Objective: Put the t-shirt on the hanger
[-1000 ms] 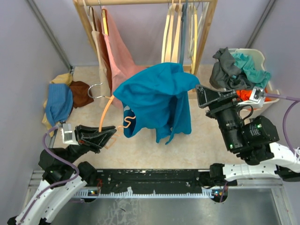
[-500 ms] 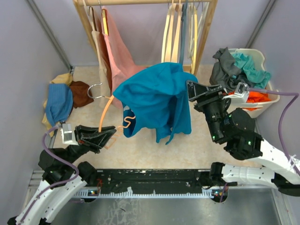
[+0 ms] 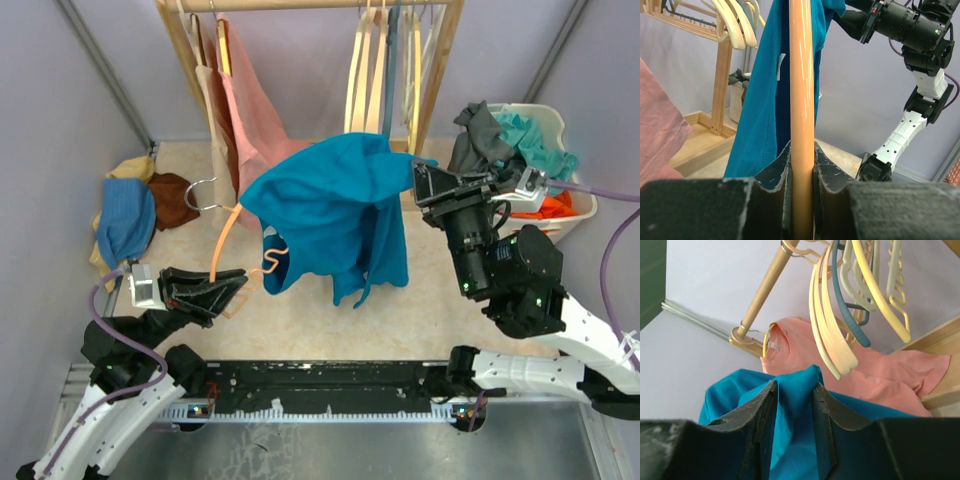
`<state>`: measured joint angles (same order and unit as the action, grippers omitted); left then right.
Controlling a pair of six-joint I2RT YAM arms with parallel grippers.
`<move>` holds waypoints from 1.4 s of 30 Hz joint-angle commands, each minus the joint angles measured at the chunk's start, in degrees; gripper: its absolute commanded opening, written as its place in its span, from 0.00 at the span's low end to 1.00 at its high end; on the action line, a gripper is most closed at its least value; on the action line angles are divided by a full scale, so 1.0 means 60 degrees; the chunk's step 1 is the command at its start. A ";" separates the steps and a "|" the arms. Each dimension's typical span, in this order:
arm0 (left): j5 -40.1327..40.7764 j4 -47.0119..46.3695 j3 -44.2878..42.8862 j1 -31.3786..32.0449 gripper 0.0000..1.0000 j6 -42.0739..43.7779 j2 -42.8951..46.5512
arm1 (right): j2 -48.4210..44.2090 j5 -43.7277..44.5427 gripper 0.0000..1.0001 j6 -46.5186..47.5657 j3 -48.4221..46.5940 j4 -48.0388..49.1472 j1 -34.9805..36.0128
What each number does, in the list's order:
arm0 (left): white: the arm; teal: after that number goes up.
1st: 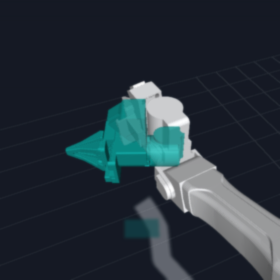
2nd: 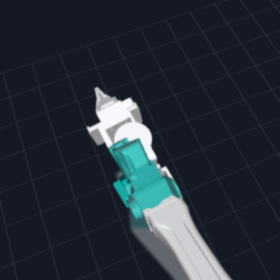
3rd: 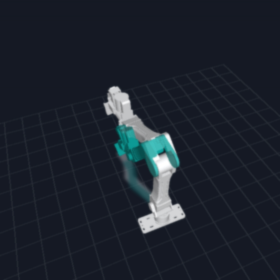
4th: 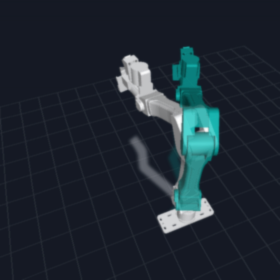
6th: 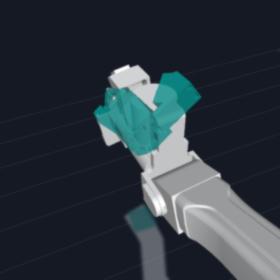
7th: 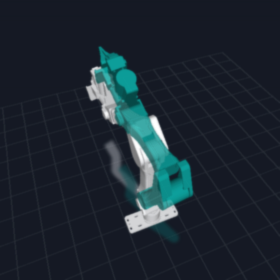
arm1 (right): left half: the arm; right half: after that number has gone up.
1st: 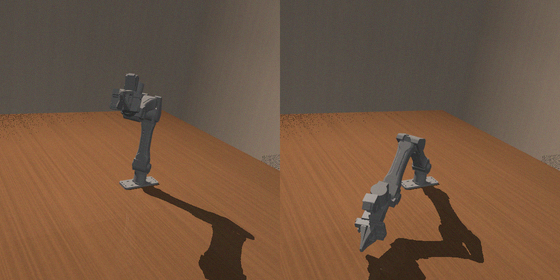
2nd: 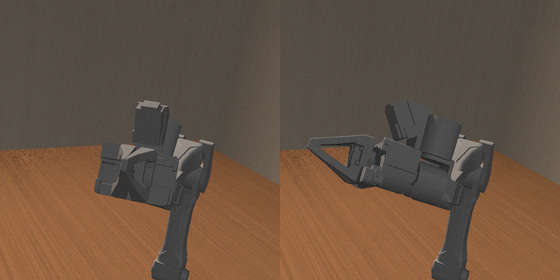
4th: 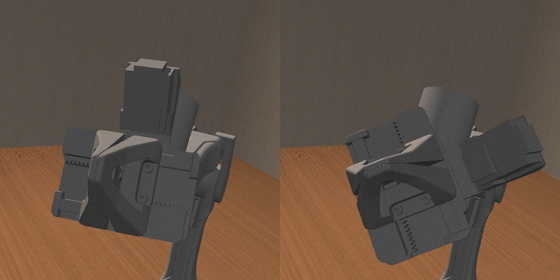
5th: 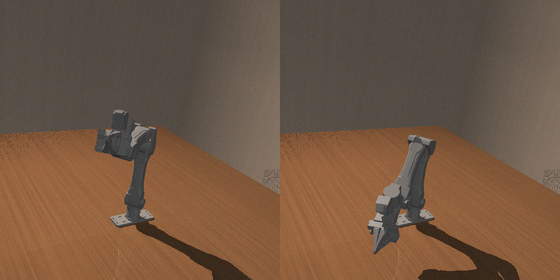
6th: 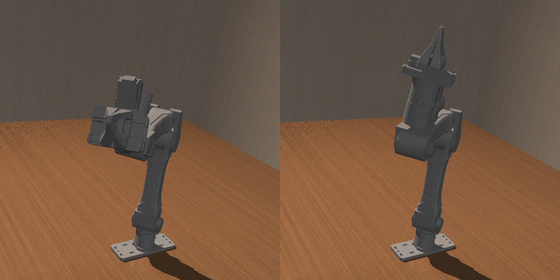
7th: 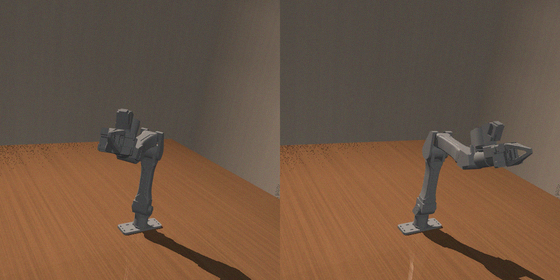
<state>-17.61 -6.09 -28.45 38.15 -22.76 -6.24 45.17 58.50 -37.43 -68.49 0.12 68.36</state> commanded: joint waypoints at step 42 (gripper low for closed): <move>-0.0468 -0.2500 0.0628 0.0006 0.00 -0.0544 -0.0019 | 0.7083 -0.2893 0.00 0.3850 -1.2438 -0.4124 -0.0296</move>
<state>-19.73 -12.88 -25.91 38.15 -24.91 -6.33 87.92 44.51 -15.00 -140.73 -23.46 66.85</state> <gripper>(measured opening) 0.197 0.011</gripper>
